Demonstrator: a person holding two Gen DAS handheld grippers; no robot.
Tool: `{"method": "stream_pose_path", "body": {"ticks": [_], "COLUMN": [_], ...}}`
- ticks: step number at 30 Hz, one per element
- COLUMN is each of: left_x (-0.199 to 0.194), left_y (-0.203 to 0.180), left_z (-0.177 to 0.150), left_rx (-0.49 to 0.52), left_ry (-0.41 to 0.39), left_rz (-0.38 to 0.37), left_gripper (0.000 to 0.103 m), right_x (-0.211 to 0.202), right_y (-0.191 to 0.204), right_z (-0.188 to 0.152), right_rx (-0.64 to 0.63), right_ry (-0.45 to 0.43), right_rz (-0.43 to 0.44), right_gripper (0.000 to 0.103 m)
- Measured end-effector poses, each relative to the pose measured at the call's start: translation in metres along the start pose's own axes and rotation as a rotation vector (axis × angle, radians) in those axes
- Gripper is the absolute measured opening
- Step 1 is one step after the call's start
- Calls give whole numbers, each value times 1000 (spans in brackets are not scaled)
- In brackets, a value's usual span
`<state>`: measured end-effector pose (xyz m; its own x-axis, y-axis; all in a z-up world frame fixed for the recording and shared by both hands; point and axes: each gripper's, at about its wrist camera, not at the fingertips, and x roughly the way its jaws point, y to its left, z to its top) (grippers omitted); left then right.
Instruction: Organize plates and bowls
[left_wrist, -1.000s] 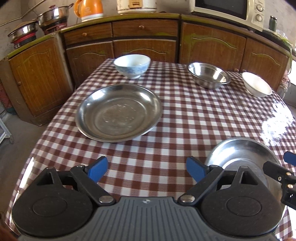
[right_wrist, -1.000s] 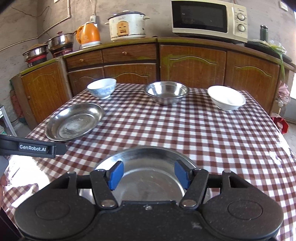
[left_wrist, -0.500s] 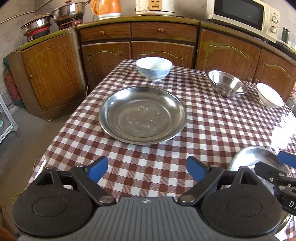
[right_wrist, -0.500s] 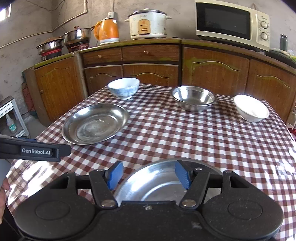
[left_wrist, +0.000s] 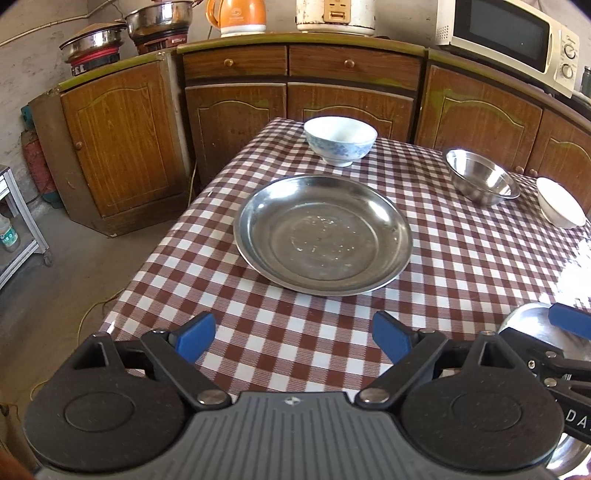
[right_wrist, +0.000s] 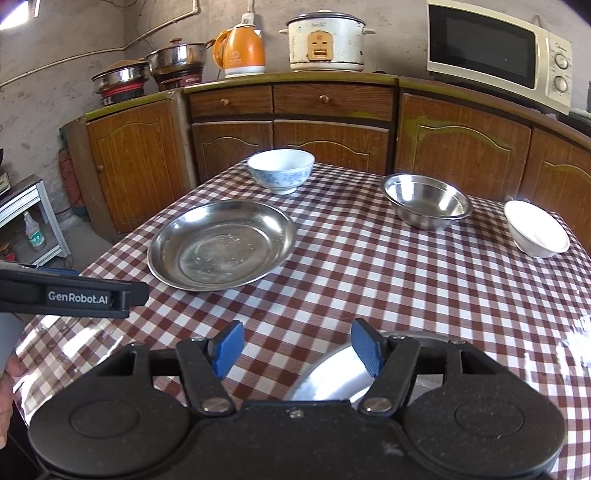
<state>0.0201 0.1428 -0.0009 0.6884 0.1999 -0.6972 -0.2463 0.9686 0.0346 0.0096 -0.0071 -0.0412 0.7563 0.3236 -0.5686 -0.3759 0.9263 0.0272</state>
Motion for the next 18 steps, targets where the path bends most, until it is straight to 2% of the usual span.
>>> {"method": "stream_pose_path", "body": {"ticks": [18], "left_x": [15], "left_y": [21], "left_z": [7], "left_rx": [-11], "left_ry": [5], "left_rz": [15], "left_gripper": [94], "right_x": [25], "right_y": [23], "right_z": [16], "right_rx": [0], "right_ry": [6], "right_rz": [8], "right_gripper": [78]}}
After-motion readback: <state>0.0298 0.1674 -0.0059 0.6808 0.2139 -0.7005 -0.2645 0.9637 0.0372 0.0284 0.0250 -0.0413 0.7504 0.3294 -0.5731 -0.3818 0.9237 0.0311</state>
